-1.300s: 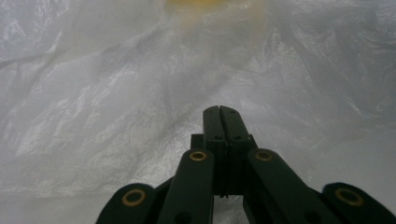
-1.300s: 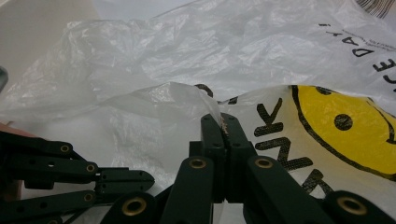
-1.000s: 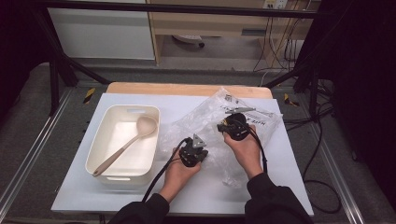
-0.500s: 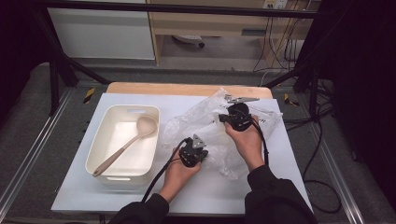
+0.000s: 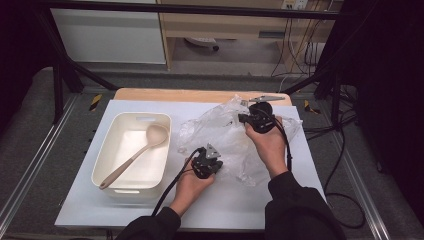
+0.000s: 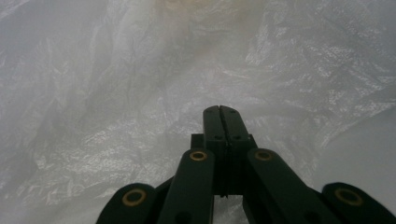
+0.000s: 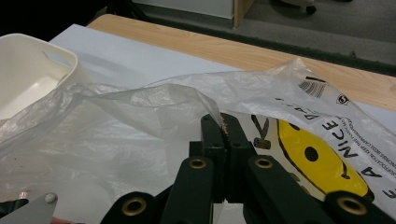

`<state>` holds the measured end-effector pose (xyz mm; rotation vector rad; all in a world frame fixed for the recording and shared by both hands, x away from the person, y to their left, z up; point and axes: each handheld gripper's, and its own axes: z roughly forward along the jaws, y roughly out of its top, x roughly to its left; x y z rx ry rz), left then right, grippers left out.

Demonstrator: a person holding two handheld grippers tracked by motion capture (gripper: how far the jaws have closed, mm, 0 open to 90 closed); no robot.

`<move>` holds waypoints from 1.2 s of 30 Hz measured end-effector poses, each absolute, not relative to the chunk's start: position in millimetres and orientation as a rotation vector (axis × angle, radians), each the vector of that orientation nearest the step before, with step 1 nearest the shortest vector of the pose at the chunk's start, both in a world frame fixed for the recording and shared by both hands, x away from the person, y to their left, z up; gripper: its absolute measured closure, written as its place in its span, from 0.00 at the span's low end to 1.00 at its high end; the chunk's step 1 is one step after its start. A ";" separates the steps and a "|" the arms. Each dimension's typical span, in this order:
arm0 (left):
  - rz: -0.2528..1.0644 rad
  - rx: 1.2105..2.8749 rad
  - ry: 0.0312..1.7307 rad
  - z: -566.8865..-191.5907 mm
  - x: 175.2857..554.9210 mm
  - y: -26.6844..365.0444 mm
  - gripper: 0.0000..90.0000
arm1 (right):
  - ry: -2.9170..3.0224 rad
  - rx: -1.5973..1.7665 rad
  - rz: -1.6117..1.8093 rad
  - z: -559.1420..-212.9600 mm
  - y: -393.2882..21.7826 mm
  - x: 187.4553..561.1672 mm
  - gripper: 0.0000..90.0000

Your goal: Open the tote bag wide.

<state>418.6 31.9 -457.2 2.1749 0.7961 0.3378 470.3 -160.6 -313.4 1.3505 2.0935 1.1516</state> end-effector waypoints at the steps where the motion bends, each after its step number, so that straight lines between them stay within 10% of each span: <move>1: 0.342 2.178 0.792 -457.1 418.4 31.7 1.00 | 2.089 1.346 1.153 -312.2 -161.2 470.4 1.00; 36: 0.321 2.199 0.778 -454.6 424.2 37.0 1.00 | 2.083 1.325 1.160 -287.9 -157.5 468.5 1.00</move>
